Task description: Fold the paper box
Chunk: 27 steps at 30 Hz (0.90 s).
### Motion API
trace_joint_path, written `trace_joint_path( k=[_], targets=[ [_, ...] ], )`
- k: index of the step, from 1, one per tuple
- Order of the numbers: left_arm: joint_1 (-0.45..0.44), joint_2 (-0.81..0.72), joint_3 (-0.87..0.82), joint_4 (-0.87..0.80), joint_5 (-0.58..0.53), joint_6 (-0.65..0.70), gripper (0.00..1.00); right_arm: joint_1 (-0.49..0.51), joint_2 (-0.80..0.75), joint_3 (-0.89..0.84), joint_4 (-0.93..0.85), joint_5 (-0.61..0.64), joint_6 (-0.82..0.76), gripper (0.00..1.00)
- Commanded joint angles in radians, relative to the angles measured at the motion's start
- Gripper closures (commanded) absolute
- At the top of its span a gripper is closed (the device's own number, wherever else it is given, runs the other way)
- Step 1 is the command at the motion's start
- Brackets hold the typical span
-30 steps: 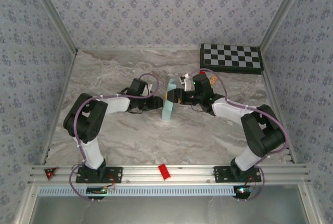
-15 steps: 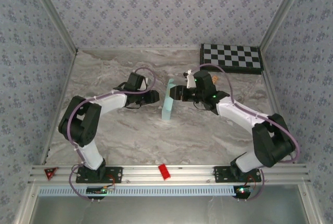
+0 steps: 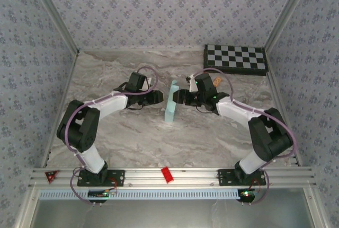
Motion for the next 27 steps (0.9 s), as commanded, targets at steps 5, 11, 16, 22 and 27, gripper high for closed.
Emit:
trace_joint_path(
  k=[5,11,16,22,27],
  targets=[
    [0.001,0.037,0.053,0.008,0.081,0.001,0.50,0.012,0.052,0.023,0.043,-0.030,0.045,0.43],
    [-0.001,0.068,0.069,0.011,0.102,-0.002,0.50,0.017,0.078,0.023,-0.039,0.062,0.065,0.44],
    [-0.004,0.074,0.074,0.013,0.105,-0.001,0.50,0.033,0.089,0.024,-0.102,0.139,0.075,0.46],
    [-0.003,0.074,0.080,0.009,0.102,-0.002,0.50,0.052,0.092,0.029,-0.165,0.251,0.116,0.49],
    [-0.005,0.053,0.089,-0.021,0.058,0.009,0.50,0.057,0.087,0.031,-0.145,0.234,0.125,0.49]
  ],
)
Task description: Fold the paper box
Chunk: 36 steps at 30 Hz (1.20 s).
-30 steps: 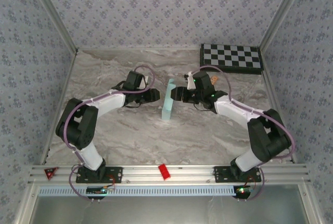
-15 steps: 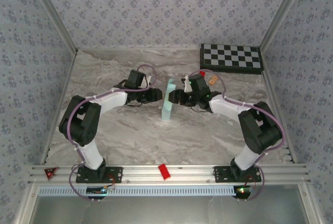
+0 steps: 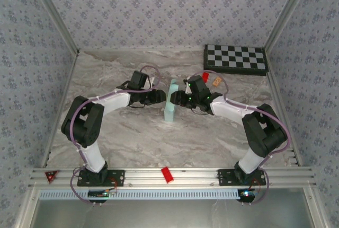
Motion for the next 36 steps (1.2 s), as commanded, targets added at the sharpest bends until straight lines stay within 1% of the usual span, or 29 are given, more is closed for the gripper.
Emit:
trace_joint_path(
  k=[1,5,9,13,16,18,23,30,33,36],
  targets=[
    [-0.004,-0.022,0.043,-0.034,-0.028,0.013,0.50,-0.001,0.021,-0.004,-0.098,0.073,0.014,0.49],
    [-0.004,-0.066,0.056,-0.072,-0.093,0.023,0.49,0.000,-0.027,0.010,-0.061,0.043,0.000,0.48],
    [-0.010,-0.119,0.063,-0.113,-0.186,0.031,0.49,-0.002,-0.074,0.054,-0.103,0.047,-0.021,0.45],
    [-0.043,-0.175,0.065,-0.146,-0.281,0.048,0.43,-0.007,-0.125,0.077,-0.163,0.079,-0.053,0.42],
    [-0.084,-0.204,0.087,-0.182,-0.351,0.078,0.36,-0.014,-0.171,0.075,-0.215,0.118,-0.075,0.42],
    [-0.117,-0.209,0.117,-0.221,-0.400,0.097,0.34,-0.024,-0.205,0.065,-0.265,0.140,-0.125,0.41],
    [-0.190,-0.180,0.198,-0.294,-0.495,0.135,0.27,-0.079,-0.309,-0.019,-0.323,0.160,-0.149,0.40],
    [-0.270,-0.066,0.345,-0.408,-0.628,0.177,0.25,-0.191,-0.483,-0.163,-0.347,0.147,-0.151,0.39],
    [-0.302,-0.018,0.409,-0.452,-0.684,0.196,0.25,-0.220,-0.538,-0.198,-0.355,0.145,-0.152,0.39],
    [-0.314,0.039,0.467,-0.505,-0.717,0.195,0.25,-0.235,-0.577,-0.222,-0.350,0.147,-0.151,0.38]
  ],
)
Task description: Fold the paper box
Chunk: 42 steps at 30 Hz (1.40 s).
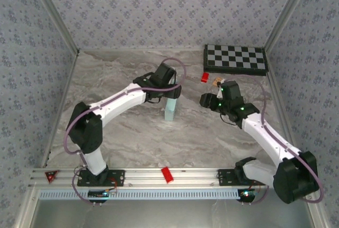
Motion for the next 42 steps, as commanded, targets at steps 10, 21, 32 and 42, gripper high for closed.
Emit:
trace_joint_path(
  k=[10,21,32,42],
  targets=[
    [-0.058,0.159,0.161,-0.160,-0.138,0.072,0.24,-0.029,-0.043,-0.037,0.005,0.004,-0.019,0.38],
    [-0.062,0.183,0.145,-0.195,-0.107,0.129,0.35,-0.035,-0.017,-0.035,0.020,-0.011,-0.017,0.38],
    [-0.058,0.144,0.089,-0.172,-0.038,0.298,0.41,-0.035,-0.011,-0.035,0.017,-0.012,-0.015,0.38],
    [-0.017,0.128,0.064,-0.151,0.081,0.490,0.41,-0.038,-0.010,-0.042,0.019,-0.014,-0.012,0.38]
  ],
)
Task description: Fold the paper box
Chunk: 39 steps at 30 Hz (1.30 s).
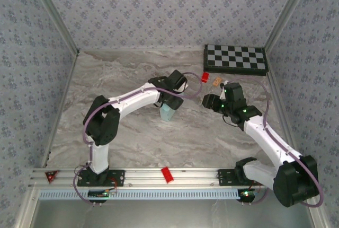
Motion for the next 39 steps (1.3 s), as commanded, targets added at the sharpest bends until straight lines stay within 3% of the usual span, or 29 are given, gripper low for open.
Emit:
trace_joint_path(
  k=[1,12,25,39],
  targets=[
    [0.023,-0.044,-0.034,0.001,0.076,0.119,0.41,-0.007,0.004,-0.014,0.003,-0.009,0.000,0.38],
    [0.043,-0.086,-0.080,0.020,0.282,0.462,0.41,-0.009,0.003,-0.022,0.001,-0.007,0.001,0.38],
    [0.054,-0.080,-0.104,0.004,0.438,0.811,0.43,-0.023,-0.007,-0.040,-0.005,-0.015,0.002,0.38],
    [0.048,-0.056,-0.075,0.022,0.413,0.947,0.38,-0.039,-0.029,-0.061,-0.012,-0.015,0.001,0.38]
  ],
)
